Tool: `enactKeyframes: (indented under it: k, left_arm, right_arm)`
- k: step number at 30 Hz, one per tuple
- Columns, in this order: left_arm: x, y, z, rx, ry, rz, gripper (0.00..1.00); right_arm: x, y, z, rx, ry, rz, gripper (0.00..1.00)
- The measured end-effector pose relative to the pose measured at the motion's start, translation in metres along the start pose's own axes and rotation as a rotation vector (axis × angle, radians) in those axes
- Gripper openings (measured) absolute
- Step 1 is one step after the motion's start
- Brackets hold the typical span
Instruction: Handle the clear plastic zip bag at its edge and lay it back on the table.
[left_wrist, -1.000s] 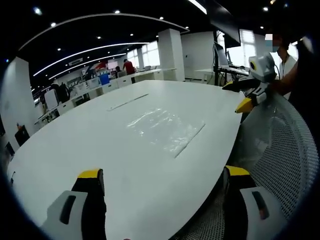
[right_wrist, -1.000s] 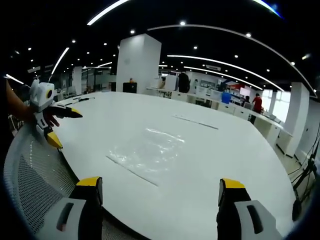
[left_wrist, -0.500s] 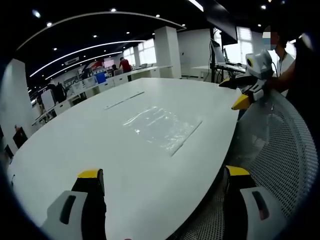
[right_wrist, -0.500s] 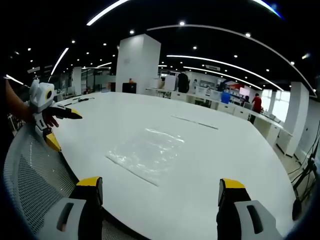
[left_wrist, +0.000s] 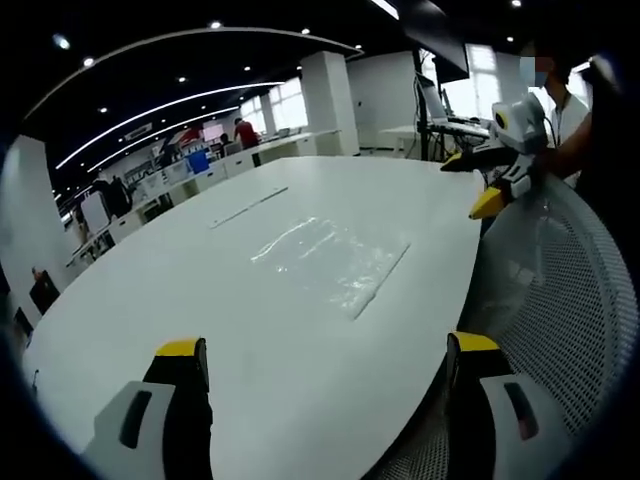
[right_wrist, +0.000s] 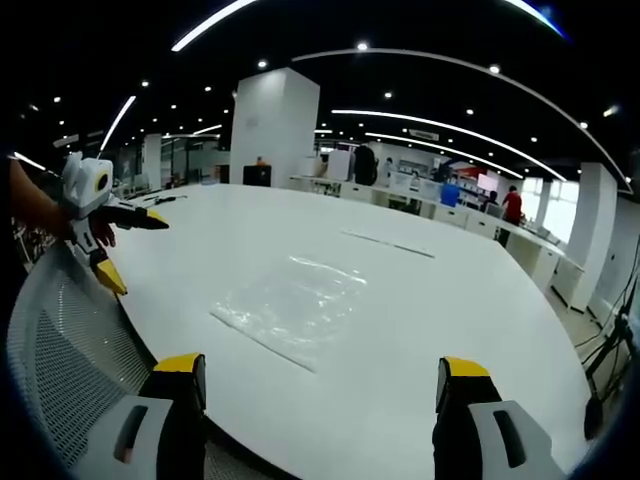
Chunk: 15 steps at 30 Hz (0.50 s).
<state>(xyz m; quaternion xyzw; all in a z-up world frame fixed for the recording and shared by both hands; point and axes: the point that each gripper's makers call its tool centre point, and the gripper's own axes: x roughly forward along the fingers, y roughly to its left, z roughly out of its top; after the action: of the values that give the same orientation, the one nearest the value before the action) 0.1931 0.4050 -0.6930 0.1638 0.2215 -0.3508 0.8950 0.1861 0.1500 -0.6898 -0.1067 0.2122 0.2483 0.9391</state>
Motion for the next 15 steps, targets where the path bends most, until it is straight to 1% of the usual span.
enactKeyframes:
  k: [5,6,7,9,12,15]
  left_arm:
    - [0.005,0.001,0.000,0.031,0.010,-0.020,0.99]
    - [0.006,0.002,-0.002,0.034,0.011,-0.023,0.99]
    - [0.008,0.007,-0.008,0.037,0.015,-0.028,0.99]
    - [0.010,0.010,-0.010,0.045,0.021,-0.035,0.99]
    - [0.011,0.009,-0.008,0.062,0.026,-0.042,0.99]
    - [0.013,0.005,0.000,0.090,0.029,-0.053,0.99]
  right_arm:
    - [0.000,-0.002,-0.002,0.002,0.000,-0.004,0.96]
    - [0.001,-0.002,-0.002,0.001,0.001,-0.004,0.96]
    - [0.001,-0.002,-0.003,0.001,0.004,-0.003,0.96]
    - [0.001,-0.003,-0.003,0.001,0.001,-0.008,0.96]
    - [0.001,-0.003,-0.003,0.004,0.000,-0.008,0.96]
    - [0.001,-0.002,-0.004,0.000,0.007,-0.002,0.95]
